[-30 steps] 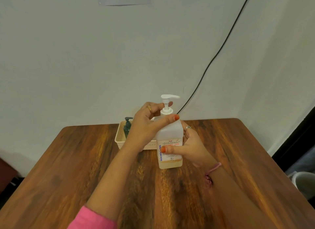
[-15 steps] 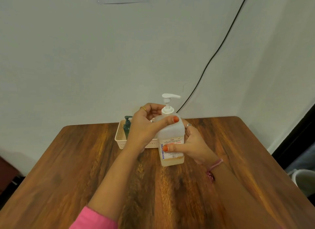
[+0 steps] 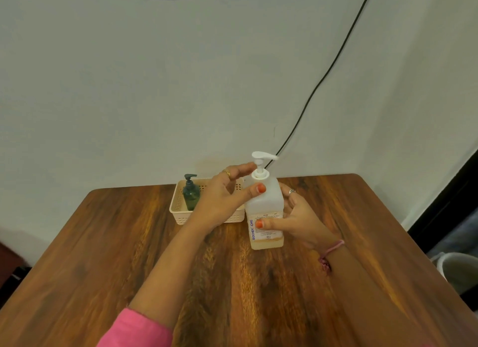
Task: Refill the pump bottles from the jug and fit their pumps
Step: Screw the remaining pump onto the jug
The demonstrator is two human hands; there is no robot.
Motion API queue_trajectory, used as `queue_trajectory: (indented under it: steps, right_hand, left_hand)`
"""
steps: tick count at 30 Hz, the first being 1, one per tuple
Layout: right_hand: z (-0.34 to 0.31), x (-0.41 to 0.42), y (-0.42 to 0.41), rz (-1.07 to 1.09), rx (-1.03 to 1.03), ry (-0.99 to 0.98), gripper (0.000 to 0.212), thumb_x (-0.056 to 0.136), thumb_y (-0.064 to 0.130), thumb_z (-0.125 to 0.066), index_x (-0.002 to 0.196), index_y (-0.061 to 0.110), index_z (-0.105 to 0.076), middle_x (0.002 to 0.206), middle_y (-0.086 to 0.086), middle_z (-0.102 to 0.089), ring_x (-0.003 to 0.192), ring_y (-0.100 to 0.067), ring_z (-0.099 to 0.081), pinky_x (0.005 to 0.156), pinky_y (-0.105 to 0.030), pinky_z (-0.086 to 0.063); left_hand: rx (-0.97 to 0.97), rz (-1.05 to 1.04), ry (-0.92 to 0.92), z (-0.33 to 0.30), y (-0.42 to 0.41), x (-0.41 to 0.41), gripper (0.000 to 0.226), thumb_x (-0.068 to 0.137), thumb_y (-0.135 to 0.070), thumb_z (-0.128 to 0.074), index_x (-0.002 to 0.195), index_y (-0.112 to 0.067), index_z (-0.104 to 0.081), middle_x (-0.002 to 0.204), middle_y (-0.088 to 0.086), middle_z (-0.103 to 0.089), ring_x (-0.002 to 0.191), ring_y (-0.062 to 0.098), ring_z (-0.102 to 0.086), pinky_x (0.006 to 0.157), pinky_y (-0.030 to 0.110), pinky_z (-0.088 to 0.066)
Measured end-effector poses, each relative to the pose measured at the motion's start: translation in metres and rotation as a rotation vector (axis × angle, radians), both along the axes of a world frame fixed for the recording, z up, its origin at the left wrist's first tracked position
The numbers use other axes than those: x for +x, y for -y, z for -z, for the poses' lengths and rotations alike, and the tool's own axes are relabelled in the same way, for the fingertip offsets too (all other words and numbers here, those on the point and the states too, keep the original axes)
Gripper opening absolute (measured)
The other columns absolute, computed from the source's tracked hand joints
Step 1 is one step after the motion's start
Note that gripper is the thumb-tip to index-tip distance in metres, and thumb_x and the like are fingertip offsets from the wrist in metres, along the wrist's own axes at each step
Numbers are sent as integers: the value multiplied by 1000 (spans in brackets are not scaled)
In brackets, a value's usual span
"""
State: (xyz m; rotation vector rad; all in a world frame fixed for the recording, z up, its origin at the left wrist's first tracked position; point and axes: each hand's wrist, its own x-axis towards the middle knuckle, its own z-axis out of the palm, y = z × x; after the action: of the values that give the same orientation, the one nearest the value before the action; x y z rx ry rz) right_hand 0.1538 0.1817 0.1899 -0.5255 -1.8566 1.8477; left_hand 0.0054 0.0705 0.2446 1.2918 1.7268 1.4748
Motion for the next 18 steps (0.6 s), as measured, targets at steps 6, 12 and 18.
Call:
queue_trajectory:
  steps: [6, 12, 18]
  right_hand:
    - [17, 2, -18, 137, -16, -3, 79, 57, 12, -90, 126, 26, -52, 121, -2, -66, 110, -18, -64, 88, -39, -55]
    - [39, -2, -45, 219, 75, 114, 77, 64, 16, -86, 129, 28, -48, 120, 4, -63, 107, -14, -65, 77, -27, -58]
    - [69, -22, -89, 281, 140, 239, 83, 62, 20, -88, 132, 23, -45, 126, 2, -60, 112, -13, -60, 89, -36, -56]
  left_hand:
    - [-228, 103, 6, 43, -7, -7, 67, 79, -35, -74, 139, -21, -47, 128, -6, -62, 114, 6, -60, 98, 27, -50]
    - [-237, 27, 5, 80, -31, -1, 47, 93, -28, -59, 139, -19, -51, 128, -12, -62, 104, -8, -59, 94, 15, -48]
    - [-288, -34, 59, 101, -72, -7, 49, 94, -26, -58, 142, -20, -47, 134, -6, -58, 105, 0, -52, 86, 15, -42]
